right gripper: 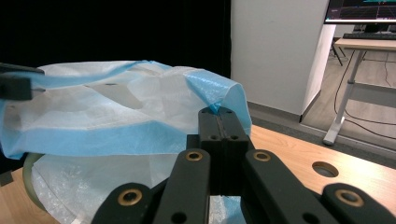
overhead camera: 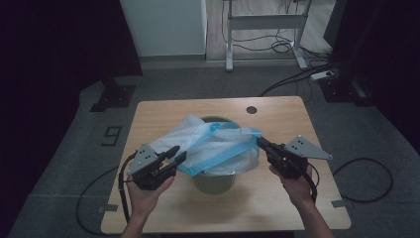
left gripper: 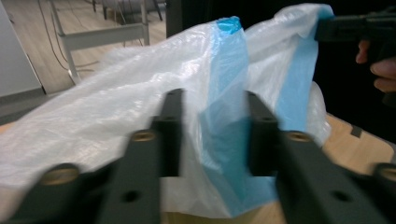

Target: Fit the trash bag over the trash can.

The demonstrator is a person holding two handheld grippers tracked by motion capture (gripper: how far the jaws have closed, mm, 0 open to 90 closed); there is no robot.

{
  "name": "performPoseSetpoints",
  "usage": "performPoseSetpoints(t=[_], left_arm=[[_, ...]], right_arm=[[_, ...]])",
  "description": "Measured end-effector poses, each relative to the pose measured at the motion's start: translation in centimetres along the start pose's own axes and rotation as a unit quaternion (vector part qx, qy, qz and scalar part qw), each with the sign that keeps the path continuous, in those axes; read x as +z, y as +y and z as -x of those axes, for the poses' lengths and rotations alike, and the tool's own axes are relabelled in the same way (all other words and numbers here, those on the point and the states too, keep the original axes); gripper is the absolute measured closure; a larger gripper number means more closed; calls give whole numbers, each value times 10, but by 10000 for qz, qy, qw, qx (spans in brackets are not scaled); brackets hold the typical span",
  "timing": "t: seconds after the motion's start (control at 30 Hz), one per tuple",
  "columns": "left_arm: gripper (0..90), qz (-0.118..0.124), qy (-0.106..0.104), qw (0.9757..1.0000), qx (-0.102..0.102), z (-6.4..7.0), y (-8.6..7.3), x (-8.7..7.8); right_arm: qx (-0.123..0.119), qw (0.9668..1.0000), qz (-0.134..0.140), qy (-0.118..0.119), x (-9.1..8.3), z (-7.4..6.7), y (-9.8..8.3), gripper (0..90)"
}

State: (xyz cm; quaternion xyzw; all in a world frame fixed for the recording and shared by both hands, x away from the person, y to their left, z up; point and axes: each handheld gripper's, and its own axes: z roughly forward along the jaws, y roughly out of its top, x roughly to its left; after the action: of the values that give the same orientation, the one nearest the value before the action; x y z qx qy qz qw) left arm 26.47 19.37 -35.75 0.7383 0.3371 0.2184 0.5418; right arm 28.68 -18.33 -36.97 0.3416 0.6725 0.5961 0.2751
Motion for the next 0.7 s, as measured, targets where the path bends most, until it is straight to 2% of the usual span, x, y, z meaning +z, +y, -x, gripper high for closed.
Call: performPoseSetpoints(t=[0.13,0.17,0.3,0.4,0.57,0.7], left_arm=[[875,182,-33,9998,7,-7,0,-2],[891,328,-56,9994,-85,-13,1,-3],[900,635,63,9974,-321,-27,4,-7],[900,766,62,9960,-456,-32,5,-10],[900,827,20,9951,-533,-34,3,-12],[900,838,-43,9945,-624,-36,-5,-19]], right_arm=[[7,10000,-9,-1,0,0,-1,894],[26,10000,-23,-11,0,1,-3,894],[47,10000,-44,-27,0,2,-6,895],[79,10000,-44,-37,-2,3,-9,894],[114,9999,8,31,-5,0,-13,894],[61,9998,73,177,-14,-11,-17,894]])
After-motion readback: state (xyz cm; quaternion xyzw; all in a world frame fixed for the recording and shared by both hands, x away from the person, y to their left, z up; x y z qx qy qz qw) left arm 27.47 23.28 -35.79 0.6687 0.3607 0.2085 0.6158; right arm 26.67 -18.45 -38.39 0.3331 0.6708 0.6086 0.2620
